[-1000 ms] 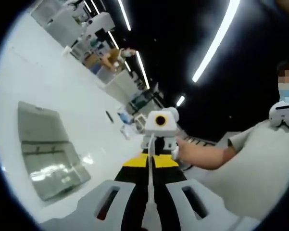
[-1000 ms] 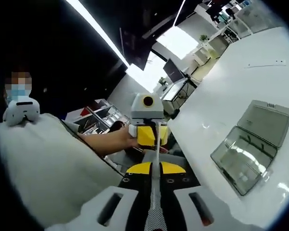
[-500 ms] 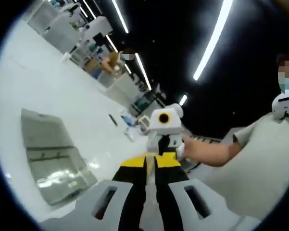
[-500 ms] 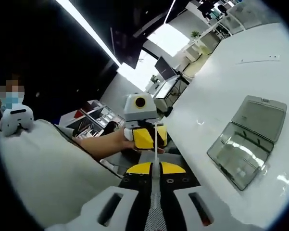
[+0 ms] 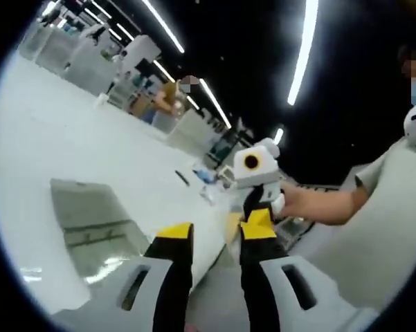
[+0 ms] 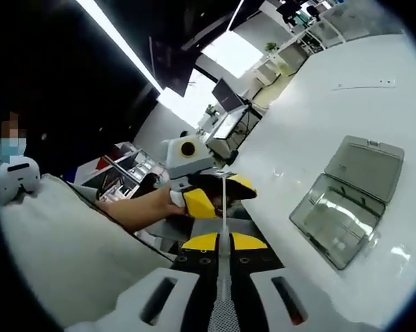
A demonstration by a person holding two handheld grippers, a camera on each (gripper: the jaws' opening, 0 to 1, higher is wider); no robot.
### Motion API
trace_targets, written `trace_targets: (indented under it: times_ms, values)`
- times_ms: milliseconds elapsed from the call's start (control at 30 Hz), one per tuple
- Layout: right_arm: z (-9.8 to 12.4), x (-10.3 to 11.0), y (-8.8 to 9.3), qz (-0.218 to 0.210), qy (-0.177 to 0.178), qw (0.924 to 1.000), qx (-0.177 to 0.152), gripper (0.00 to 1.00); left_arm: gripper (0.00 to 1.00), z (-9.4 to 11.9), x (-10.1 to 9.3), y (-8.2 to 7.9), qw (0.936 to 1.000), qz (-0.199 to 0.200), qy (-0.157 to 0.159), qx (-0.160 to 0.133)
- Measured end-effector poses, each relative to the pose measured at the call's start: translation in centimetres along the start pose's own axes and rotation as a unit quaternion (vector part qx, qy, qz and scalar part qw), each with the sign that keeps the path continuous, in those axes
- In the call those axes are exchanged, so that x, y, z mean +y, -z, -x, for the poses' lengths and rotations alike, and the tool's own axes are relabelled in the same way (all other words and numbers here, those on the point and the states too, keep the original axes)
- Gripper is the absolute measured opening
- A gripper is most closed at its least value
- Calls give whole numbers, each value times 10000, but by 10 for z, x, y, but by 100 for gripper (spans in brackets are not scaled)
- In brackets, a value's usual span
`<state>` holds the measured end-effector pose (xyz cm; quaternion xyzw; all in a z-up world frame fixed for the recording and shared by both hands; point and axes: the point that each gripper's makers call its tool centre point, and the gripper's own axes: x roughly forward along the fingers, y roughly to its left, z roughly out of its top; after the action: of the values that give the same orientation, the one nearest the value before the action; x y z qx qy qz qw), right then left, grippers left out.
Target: Insert the divider into the dual guide fixture by aligning both edges with the guide slots and pushing it downward to the bottom, including one-sided entry, uneven engagement, binding, and posture correction.
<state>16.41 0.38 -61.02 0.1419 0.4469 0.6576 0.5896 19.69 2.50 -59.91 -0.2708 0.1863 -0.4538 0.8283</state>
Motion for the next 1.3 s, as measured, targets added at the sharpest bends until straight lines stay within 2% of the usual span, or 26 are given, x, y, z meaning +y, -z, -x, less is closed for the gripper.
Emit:
trace_targets:
  times_ms: [133,267,500,533,633,767,900,1000,1067,1200,1300]
  values:
    - [0,-3,2,-4,132,9999,81,0,32,2,2,5,9996,-180,-158,154]
    - [-1,-5,4,-44,258,9995,185,0,37,7,5,5,9986,-349,-369,122]
    - [-1,-12,7,-200,573,9976,330,0,41,16,10,13,9938,-758,-735,352]
    - [-1,-15,8,-251,651,9969,368,0,42,18,12,14,9913,-905,-864,397]
    - [0,-17,8,-261,753,9961,379,0,46,22,13,16,9882,-1062,-1012,444]
    - [-1,-22,9,-329,970,9937,464,0,49,28,15,21,9809,-1367,-1239,622]
    - [1,-29,8,-488,1171,9908,478,0,54,31,17,23,9775,-1458,-1370,669]
    - [1,-33,8,-569,1330,9882,500,0,56,34,19,28,9716,-1617,-1519,828]
    - [3,-38,8,-618,1446,9861,529,0,61,36,22,33,9664,-1710,-1650,979]
    - [6,-43,11,-756,1649,9818,557,0,64,36,19,36,9650,-1781,-1659,979]
    - [7,-46,12,-816,1758,9793,582,0,64,37,20,41,9617,-1842,-1711,1088]
